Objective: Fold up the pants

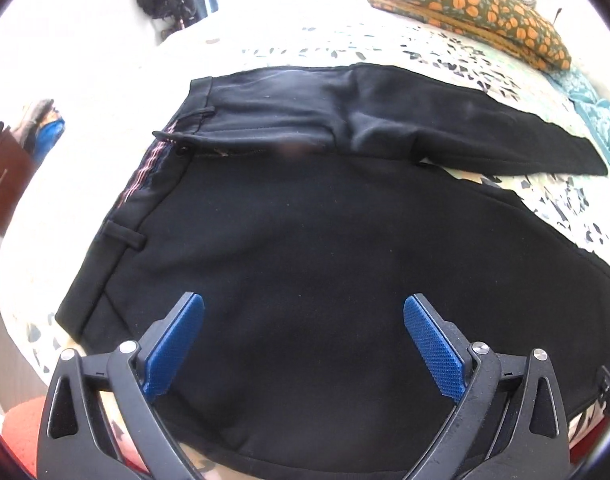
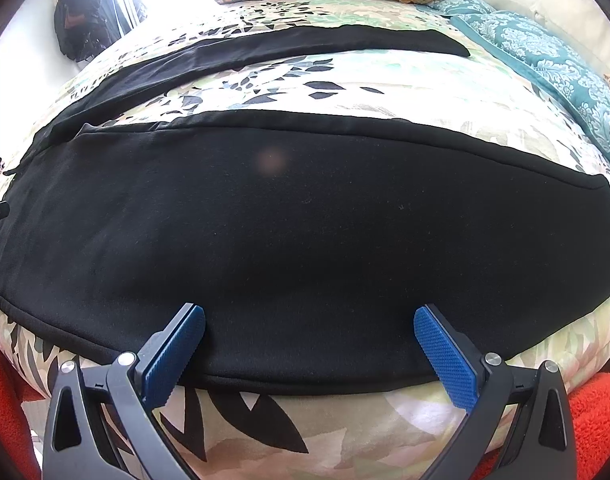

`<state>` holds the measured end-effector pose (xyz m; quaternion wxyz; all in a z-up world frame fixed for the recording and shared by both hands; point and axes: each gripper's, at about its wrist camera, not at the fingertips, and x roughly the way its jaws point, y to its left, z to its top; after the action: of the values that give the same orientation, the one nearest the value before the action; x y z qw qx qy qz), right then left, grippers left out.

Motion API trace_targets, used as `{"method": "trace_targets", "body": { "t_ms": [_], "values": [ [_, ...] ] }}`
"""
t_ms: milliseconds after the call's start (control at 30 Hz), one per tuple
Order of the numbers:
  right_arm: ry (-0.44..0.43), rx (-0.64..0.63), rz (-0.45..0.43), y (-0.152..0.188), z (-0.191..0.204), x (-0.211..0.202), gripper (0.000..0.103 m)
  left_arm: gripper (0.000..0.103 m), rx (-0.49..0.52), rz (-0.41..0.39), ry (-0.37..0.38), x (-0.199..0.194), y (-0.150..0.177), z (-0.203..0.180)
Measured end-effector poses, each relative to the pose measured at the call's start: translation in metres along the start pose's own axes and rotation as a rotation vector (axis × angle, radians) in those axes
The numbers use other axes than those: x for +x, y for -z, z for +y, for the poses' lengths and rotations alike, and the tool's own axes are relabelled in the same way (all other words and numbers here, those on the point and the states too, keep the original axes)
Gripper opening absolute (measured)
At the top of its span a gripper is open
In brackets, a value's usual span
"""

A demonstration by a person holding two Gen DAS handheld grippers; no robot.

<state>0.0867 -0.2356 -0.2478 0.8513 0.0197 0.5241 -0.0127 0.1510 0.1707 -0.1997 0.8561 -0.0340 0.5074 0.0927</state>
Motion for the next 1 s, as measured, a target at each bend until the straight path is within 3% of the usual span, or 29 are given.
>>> {"method": "trace_targets", "body": {
  "t_ms": [100, 167, 1000],
  "values": [
    [0.004, 0.000, -0.005, 0.001, 0.000, 0.000, 0.103, 0.101, 0.048, 0.030, -0.004, 0.013, 0.017, -0.004],
    [0.005, -0.001, -0.010, 0.001, 0.001, 0.000, 0.103, 0.102, 0.095, -0.015, -0.035, 0.015, 0.027, -0.009],
    [0.004, -0.004, -0.018, 0.002, 0.000, -0.001, 0.103, 0.103, 0.096, -0.065, -0.049, 0.014, 0.038, -0.014]
  ]
}}
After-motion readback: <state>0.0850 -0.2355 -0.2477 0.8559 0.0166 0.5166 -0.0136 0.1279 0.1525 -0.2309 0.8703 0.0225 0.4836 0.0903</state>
